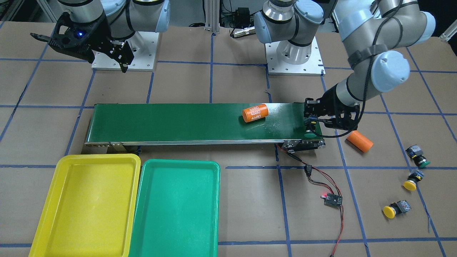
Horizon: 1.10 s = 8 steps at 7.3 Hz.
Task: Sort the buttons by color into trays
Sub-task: 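Carry the green button onto the belt and release it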
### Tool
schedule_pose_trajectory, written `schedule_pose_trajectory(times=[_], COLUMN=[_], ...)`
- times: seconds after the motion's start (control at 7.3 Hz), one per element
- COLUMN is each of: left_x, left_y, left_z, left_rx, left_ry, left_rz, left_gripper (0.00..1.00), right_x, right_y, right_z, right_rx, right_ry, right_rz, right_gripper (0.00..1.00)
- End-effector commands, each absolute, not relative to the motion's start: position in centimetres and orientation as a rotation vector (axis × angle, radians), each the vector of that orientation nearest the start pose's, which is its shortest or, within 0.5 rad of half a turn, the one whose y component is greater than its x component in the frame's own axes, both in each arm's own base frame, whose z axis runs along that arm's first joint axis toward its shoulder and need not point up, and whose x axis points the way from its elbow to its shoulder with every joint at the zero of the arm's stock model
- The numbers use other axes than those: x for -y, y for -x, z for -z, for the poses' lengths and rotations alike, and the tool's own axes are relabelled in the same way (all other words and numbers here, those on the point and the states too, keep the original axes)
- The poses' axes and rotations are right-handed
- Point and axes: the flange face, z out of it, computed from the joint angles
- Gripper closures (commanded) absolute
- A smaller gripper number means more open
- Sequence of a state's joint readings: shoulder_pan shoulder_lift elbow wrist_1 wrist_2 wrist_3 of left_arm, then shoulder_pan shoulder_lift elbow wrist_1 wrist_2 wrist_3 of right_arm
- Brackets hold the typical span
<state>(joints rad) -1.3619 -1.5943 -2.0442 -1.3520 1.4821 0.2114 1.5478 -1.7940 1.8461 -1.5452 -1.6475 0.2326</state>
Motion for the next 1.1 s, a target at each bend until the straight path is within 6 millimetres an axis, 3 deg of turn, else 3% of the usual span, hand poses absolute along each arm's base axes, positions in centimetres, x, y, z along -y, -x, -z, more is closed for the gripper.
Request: schedule_pose_trajectory(times=[0.0, 0.14, 0.27, 0.41, 0.68, 0.96], left_x=[43.1, 43.0, 43.3, 44.9, 51.8, 58.3], left_y=[6.0, 6.1, 6.0, 4.6, -0.3, -8.0], left_z=[-26.6, -26.7, -27.2, -28.5, -32.4, -30.7], left_rx=[-3.252, -3.253, -3.251, -3.258, -3.258, -3.177], left_ry=[0.035, 0.032, 0.028, 0.044, 0.002, -0.160], left_rz=[-0.415, -0.412, -0.390, -0.329, -0.238, -0.236], left_gripper=[0.34, 0.00, 0.00, 0.00, 0.00, 0.00], right_x=[38.6, 38.6, 38.6, 38.7, 38.7, 39.0], right_y=[-11.7, -11.8, -11.8, -11.7, -11.9, -12.2], right_z=[-44.5, -44.6, -44.7, -44.7, -44.6, -44.6], right_rx=[-3.195, -3.189, -3.188, -3.179, -3.170, -3.135], right_ry=[-0.424, -0.419, -0.416, -0.409, -0.408, -0.403], right_rz=[-0.119, -0.111, -0.108, -0.105, -0.109, -0.106], right_gripper=[0.00, 0.00, 0.00, 0.00, 0.00, 0.00])
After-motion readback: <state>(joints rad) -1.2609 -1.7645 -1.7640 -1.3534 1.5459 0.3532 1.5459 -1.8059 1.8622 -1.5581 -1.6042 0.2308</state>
